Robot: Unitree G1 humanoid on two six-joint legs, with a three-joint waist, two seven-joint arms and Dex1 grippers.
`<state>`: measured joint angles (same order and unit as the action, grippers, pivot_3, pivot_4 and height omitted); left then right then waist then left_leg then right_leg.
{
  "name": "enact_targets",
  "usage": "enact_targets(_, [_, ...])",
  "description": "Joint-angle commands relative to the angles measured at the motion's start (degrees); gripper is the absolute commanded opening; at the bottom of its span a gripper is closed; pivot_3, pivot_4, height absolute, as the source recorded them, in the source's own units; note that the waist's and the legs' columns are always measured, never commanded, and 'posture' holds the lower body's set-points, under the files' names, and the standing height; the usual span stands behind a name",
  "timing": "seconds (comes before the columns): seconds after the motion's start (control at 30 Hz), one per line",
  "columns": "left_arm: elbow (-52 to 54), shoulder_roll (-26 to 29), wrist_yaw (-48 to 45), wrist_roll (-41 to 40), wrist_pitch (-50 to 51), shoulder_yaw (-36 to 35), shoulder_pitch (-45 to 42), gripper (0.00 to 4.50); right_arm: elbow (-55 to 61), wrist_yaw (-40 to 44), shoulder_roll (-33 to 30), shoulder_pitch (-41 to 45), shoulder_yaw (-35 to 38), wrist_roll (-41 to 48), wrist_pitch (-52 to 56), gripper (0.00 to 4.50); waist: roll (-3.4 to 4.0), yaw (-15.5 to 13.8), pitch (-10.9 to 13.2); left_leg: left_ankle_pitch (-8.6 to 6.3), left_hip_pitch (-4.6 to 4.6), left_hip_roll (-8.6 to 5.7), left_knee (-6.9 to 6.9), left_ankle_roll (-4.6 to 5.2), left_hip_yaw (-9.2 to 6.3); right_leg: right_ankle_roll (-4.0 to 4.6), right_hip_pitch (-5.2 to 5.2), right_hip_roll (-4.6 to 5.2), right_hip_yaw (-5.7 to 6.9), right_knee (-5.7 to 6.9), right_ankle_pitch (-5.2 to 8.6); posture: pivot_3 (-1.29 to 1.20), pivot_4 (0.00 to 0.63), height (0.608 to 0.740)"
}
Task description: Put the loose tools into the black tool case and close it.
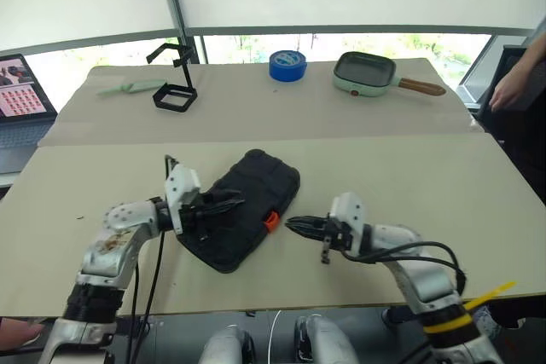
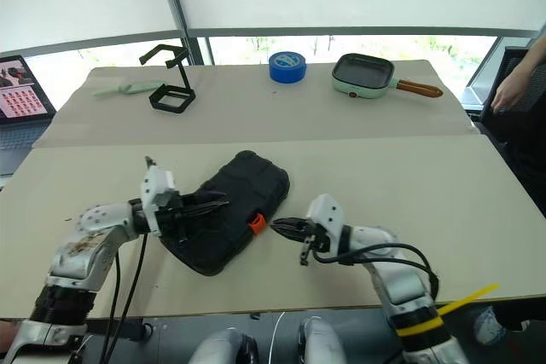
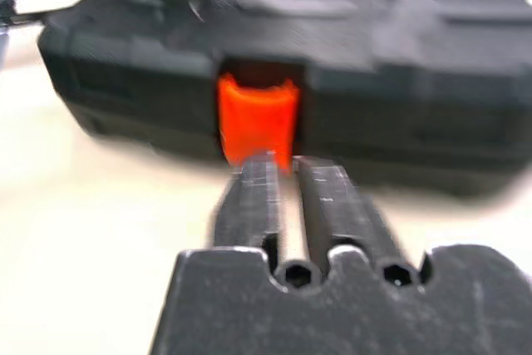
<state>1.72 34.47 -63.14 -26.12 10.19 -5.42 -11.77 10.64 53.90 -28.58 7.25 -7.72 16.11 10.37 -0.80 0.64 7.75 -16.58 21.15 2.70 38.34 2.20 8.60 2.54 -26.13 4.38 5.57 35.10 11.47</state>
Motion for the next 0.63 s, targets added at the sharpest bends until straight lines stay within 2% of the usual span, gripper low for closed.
enact_targets(0.03, [0.34, 5.60, 1.38, -1.66, 2.54, -8.56, 5.20, 2.73, 4.68, 1.32, -4.36, -4.55, 7.37, 2.34, -4.01, 2.11, -0.05, 0.17, 0.05, 0.03, 0.13, -0.03, -0.01, -0.04, 0.02, 0.02, -0.15, -0.01, -0.01, 0.00, -0.01, 0.00, 0.150, 0.740])
enact_targets(0.1, [-0.25, 8.56, 0.94, -1.85, 2.02, -12.62, 8.36, 3.47, 2.23, 3.53, -7.27, -7.65, 10.21, 0.76, -11.21, 2.87, -0.18, 0.19, 0.23, 0.23, 0.06, -0.03, -0.05, -0.41, 0.04, 0.10, -0.13, -0.03, 0.02, 0.03, 0.01, 0.00, 0.150, 0.740])
enact_targets(0.2, [-5.43, 13.10, -1.42, 3.41, -7.61, -16.48, 13.81, 4.45, -3.40, 9.12, -8.81, -9.43, 14.05, 3.05, -22.56, 3.82, -0.41, -0.08, 0.41, -0.10, 0.09, -0.05, -0.07, -0.25, 0.06, 0.02, -0.11, -0.02, 0.12, -0.12, 0.07, 0.00, 0.150, 0.740])
enact_targets(0.27, [-8.17, 14.35, -0.57, 4.74, -9.44, -18.49, 16.26, 4.50, -6.42, 9.72, -9.89, -9.43, 15.80, 3.00, -24.45, 4.46, -0.50, -0.07, 0.51, -0.31, 0.10, -0.08, -0.07, 0.07, 0.12, -0.01, -0.11, 0.01, 0.08, -0.17, 0.09, 0.00, 0.150, 0.740])
enact_targets(0.4, [-11.43, 13.25, 1.55, 6.00, -14.02, -20.94, 20.01, 4.50, -13.36, 10.00, -11.24, -7.52, 19.06, 4.06, -25.67, 4.46, -0.68, -0.42, 0.79, -0.41, 0.11, -0.11, 0.00, 0.24, 0.22, -0.07, -0.12, 0.15, 0.00, -0.20, 0.12, 0.00, 0.150, 0.740])
enact_targets(0.63, [-10.71, 10.22, 6.74, 7.97, -17.70, -20.29, 20.09, 4.50, -23.58, 10.87, -11.37, -2.92, 18.58, 1.69, -33.48, 4.46, -0.76, -1.40, 0.87, -0.31, 0.10, -0.09, 0.06, 0.06, 0.21, 0.00, -0.12, 0.20, 0.05, -0.09, 0.11, 0.00, 0.150, 0.740])
